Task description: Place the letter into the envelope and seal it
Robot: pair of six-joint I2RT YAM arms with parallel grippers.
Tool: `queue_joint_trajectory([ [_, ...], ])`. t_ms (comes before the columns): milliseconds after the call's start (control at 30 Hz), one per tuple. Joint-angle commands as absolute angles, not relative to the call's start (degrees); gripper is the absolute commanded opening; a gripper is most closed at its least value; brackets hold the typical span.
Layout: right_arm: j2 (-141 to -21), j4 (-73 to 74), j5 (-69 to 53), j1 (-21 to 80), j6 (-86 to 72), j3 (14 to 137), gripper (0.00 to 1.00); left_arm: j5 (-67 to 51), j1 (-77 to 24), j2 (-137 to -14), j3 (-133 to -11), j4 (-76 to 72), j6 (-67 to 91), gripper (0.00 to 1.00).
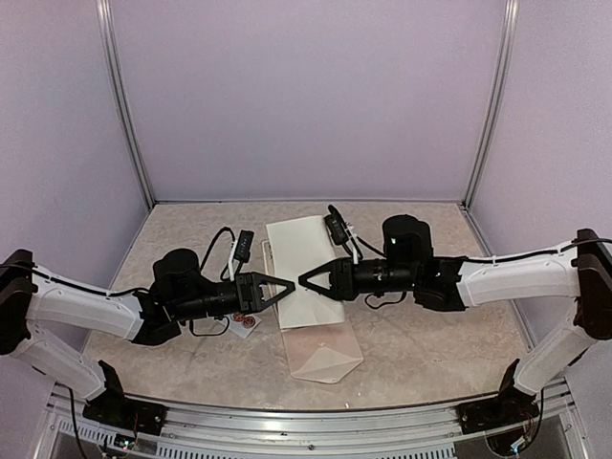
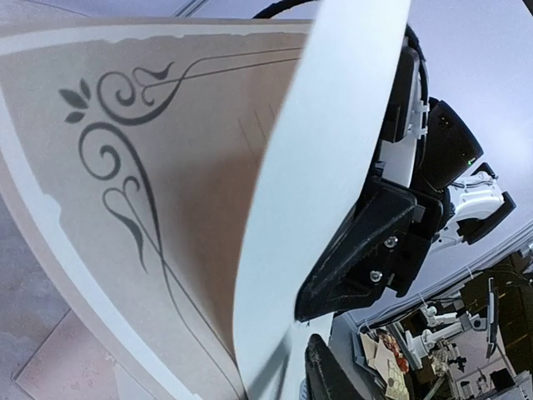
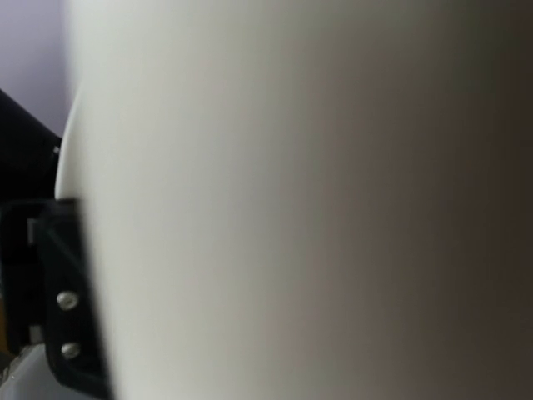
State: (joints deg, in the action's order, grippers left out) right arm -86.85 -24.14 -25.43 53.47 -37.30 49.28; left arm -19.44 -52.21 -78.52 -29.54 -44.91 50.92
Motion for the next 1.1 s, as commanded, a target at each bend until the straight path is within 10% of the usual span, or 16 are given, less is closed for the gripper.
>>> queue_joint_trajectory([
  [0, -87.2, -20.9, -25.6, 54.0, -34.8, 51.3, 0.25, -20.1, -52.6, -78.8, -30.4, -46.9, 50.4, 0.13],
  [133, -85.6, -24.2, -26.9, 53.7, -36.0, 49.5, 0.31, -20.3, -52.6, -78.7, -29.9, -46.6, 50.3, 0.0],
  [567, -82.1, -49.9, -45.1, 47.0, -47.8, 41.1, 0.85, -29.7, -54.2, -73.6, -28.1, -50.3, 45.0, 0.0],
  [867, -84.4, -55.4, -51.1, 47.2, -51.6, 41.8, 0.85, -33.7, -55.5, -72.3, -29.4, -50.8, 43.2, 0.0],
  [1067, -86.1, -55.6, -53.6, 49.2, -52.0, 43.9, 0.65, -33.2, -55.6, -73.8, -31.0, -49.1, 43.2, 0.0],
])
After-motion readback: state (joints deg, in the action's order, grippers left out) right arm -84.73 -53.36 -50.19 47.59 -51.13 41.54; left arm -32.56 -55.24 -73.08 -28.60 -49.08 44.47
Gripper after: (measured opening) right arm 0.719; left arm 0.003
